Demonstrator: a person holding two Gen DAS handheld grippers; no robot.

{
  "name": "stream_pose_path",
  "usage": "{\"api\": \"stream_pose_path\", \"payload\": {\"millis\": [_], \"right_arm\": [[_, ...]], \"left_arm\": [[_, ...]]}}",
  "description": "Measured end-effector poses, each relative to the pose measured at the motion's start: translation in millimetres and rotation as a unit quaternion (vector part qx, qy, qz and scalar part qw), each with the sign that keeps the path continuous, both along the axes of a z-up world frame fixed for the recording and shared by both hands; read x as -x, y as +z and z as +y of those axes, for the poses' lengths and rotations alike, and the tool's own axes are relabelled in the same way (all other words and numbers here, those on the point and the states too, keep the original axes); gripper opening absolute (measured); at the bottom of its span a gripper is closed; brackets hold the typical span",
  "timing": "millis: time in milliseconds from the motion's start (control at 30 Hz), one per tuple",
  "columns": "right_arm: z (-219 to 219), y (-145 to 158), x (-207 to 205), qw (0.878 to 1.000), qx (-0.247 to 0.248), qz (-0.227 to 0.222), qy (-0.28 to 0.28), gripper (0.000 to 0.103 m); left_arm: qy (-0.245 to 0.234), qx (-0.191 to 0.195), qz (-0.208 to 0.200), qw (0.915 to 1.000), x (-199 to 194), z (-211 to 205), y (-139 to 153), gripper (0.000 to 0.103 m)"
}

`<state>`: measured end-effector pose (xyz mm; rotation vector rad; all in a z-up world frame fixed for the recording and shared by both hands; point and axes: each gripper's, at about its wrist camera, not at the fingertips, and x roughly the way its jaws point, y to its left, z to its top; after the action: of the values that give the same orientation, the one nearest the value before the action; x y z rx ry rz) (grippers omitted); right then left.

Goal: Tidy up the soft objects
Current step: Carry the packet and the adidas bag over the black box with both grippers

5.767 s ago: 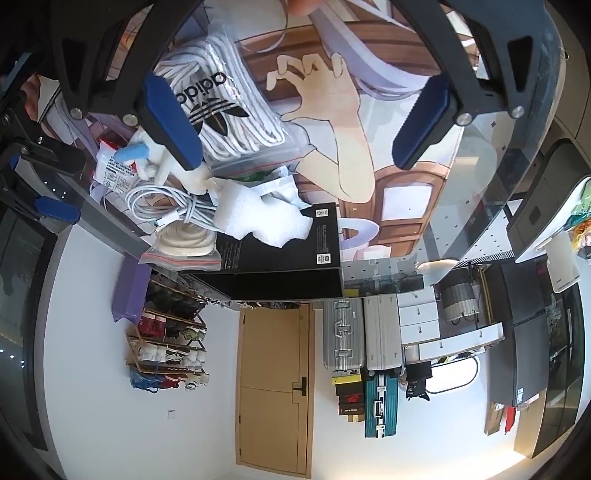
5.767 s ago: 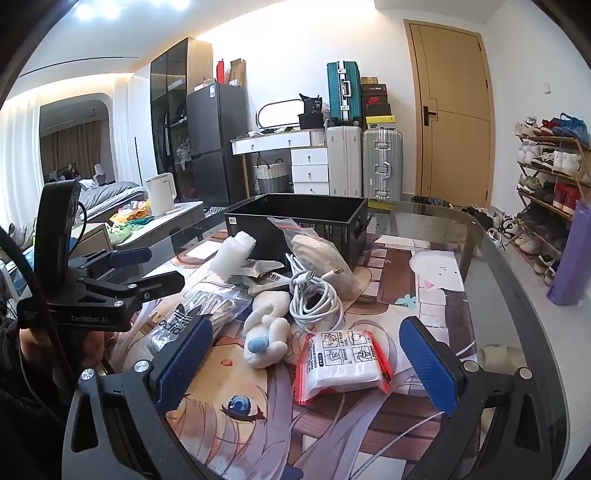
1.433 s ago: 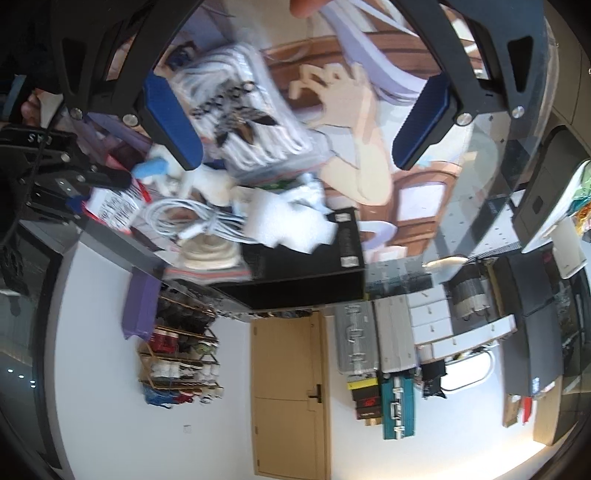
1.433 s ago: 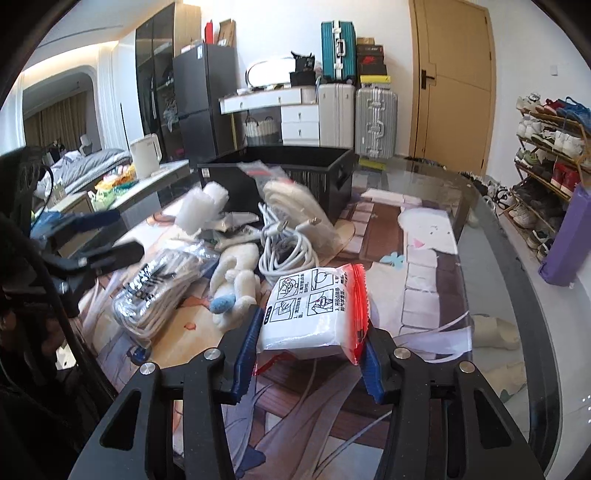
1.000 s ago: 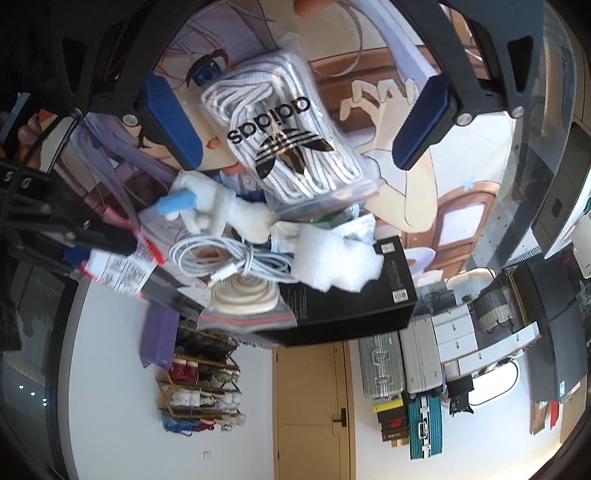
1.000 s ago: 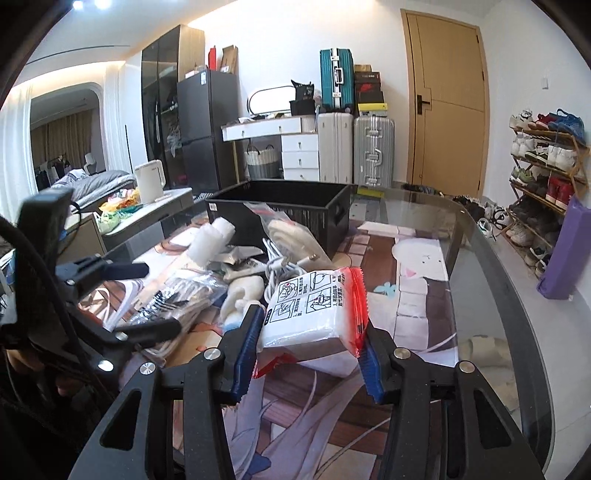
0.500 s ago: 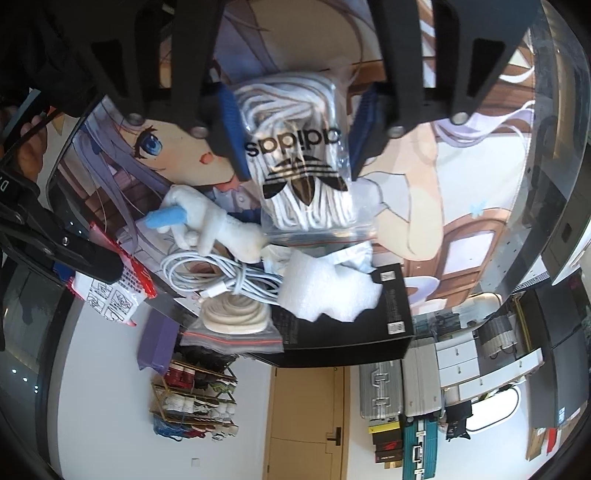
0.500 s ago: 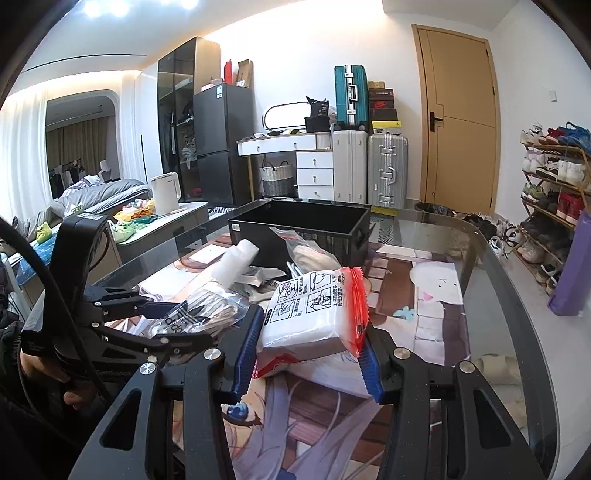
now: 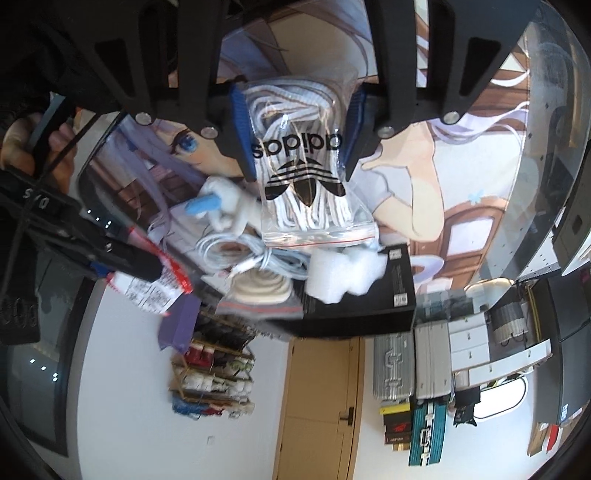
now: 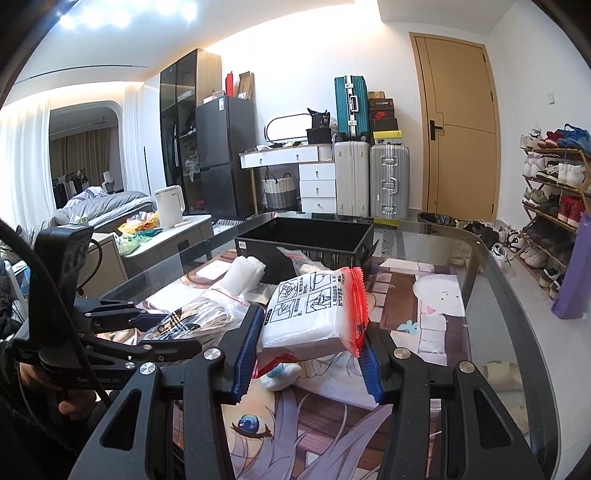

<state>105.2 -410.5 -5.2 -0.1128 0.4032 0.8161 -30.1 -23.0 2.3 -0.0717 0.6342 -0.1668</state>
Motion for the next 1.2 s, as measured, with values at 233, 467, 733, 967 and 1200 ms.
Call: {"api": "stream_pose_path", "payload": {"millis": [233,467,733,967,1200], "right_arm": [[-2,7,-2,1.0,-0.013,-0.003,0.002,0.048],[2,15,-8,1.0,-0.023,-0.007,0.009,0.048],[15,23,-21,1.0,-0.022,-0.011,0.018,0.048],[25,30,-29,1.0,-0.014,-0.01,0.025,0.048],[33,43,-48,0.999,-0.022,-0.009,0.026,0.048]], "left_arm": [[0.001,0.021,-0.028,0.9994,10,6,15,0.042],[0.013,0.029,-0.072,0.9969,16,14,35,0.042],[0.041,0.012,-0.088,0.9953,-6,24,48,0.042],[0.066,0.005,-0.088,0.994,-36,33,51,0.042],[0.082,0.002,-0.095,0.9921,-58,37,58,0.042]]}}
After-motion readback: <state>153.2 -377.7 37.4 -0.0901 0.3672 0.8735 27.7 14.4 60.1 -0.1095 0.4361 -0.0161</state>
